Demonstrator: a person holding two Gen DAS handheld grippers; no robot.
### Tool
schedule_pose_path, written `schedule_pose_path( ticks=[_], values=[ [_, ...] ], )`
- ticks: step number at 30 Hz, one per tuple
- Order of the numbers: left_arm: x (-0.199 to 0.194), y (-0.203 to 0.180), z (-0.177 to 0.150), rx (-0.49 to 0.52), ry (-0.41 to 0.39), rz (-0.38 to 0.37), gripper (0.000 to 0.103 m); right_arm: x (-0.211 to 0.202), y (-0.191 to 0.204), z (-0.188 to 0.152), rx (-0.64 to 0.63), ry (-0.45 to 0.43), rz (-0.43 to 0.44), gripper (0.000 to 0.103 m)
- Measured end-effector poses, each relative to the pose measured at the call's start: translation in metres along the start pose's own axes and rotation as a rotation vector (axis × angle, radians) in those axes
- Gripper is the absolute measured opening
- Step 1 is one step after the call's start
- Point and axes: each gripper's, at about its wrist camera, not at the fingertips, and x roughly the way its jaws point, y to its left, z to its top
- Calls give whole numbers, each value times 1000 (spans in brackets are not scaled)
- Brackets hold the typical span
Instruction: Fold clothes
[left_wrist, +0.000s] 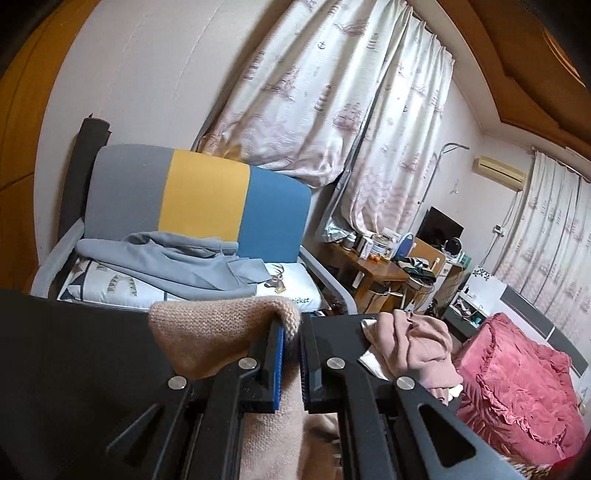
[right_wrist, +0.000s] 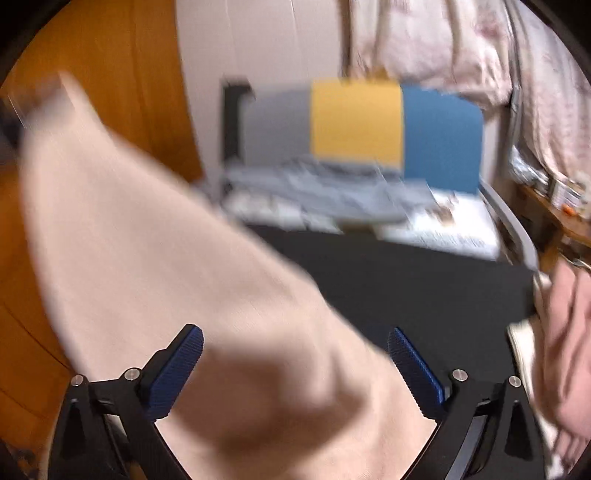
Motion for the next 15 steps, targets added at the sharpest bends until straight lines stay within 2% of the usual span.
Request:
schedule_pose_path(
  ticks=[1, 3, 4, 6, 7, 12, 15],
  values=[
    [0, -1, -2, -3, 1, 3, 6, 21, -7, -13, 27, 40, 4, 82],
    [-1, -1, -7, -15, 9, 3, 6, 51, -23, -30, 113, 102, 31, 8],
    [-1, 0, -8, -18, 15, 6, 6, 63, -33, -36, 195, 128, 78, 7],
    [-3, 3, -7, -13, 14, 8, 6, 62, -47, -34, 308, 108, 152, 7],
    [-7, 3, -2, -3, 0, 8, 6, 54, -50, -28, 313, 78, 158, 7],
    [-34, 2, 35, -6, -102, -40, 6, -43, -54, 54, 229, -209, 144, 7],
    [-54, -15, 60, 37, -169, -39, 6, -101, -54, 103, 180, -355, 144, 7]
  ],
)
